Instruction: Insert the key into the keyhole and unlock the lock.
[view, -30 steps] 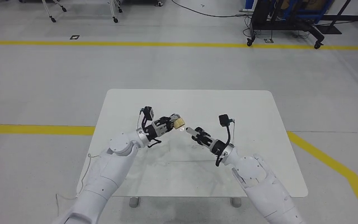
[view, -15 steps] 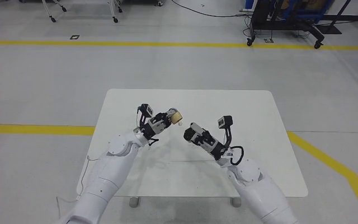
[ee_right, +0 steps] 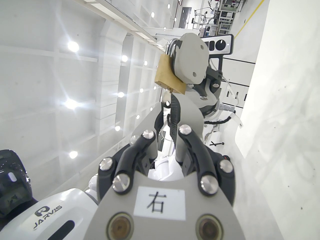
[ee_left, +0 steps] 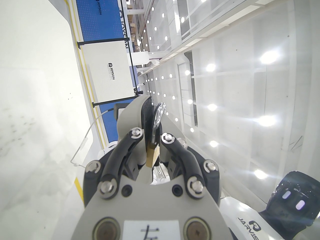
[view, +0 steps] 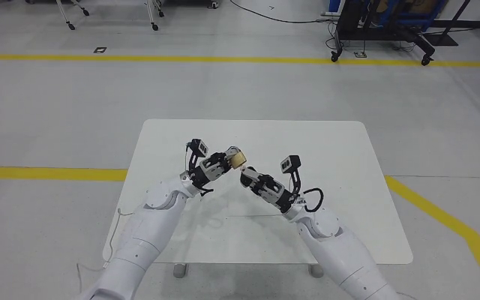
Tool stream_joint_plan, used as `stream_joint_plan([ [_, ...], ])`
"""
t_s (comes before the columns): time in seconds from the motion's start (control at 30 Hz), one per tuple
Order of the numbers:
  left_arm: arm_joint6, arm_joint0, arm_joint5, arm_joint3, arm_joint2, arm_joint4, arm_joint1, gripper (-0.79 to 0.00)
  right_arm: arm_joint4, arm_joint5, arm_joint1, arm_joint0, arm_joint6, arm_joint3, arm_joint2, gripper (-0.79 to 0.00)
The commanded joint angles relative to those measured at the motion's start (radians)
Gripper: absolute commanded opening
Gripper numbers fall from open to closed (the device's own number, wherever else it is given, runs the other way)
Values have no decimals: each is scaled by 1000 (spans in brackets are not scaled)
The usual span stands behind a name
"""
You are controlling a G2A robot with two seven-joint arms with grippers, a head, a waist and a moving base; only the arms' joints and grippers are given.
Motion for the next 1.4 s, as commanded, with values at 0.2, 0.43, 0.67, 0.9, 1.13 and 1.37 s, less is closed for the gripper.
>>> stream_joint_plan([
  [0.2, -5, -1, -8, -1, 2, 19, -1, -785, 18, -4, -2, -3, 14, -3, 11, -690],
  [0.43, -10, -2, -23, -4, 4, 35, -2, -785, 103, 27, -9, 0, 49, 13, 1, -751],
  [0.67, -16, -1, -45, -7, 3, 48, -2, -785, 260, 83, -19, 10, 119, 45, -2, -785],
  [0.9, 2, 1, -114, -19, -1, 106, 0, -785, 569, 227, -37, 21, 285, 99, -4, -785],
  [1.13, 53, 13, -160, -38, -2, 168, 2, -785, 580, 247, -47, 58, 327, 162, -12, -785],
  [1.37, 92, 20, -131, -40, -14, 143, 1, -785, 446, 199, -35, 56, 330, 139, 22, -486],
])
